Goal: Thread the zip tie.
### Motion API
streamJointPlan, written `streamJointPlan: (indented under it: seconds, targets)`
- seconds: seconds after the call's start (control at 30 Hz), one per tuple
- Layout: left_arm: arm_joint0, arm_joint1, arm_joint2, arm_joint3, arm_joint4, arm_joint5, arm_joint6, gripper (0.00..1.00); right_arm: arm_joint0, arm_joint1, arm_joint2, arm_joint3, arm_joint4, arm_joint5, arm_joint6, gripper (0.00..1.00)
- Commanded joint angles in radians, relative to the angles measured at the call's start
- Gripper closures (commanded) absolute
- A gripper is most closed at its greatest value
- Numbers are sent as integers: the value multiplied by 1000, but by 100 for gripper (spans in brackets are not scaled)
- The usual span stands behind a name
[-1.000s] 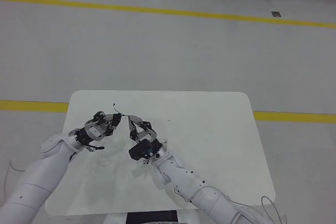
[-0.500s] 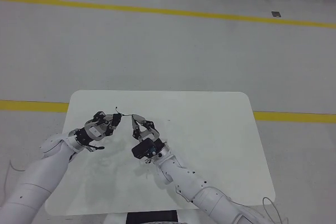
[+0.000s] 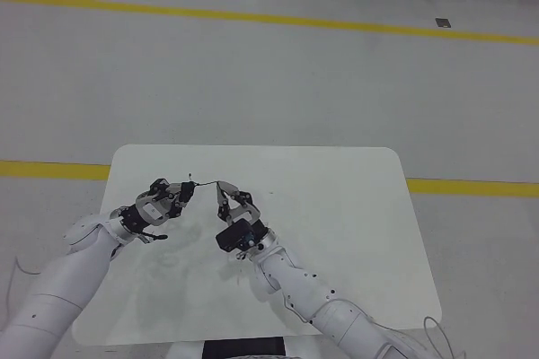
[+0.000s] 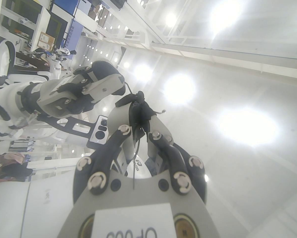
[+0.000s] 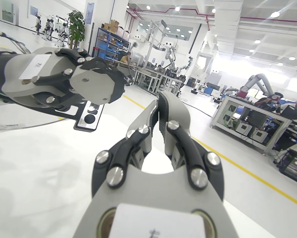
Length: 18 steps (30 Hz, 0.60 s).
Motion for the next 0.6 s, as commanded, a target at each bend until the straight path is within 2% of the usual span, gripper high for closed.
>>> streamJointPlan:
  seconds: [0.0,0.57]
  targets:
    - [0,0,0,0,0,0,0,100,-1,2,1,-2,0,0,1,100]
    - [0,0,0,0,0,0,0,100,-6,15,18,-16,0,0,8,100]
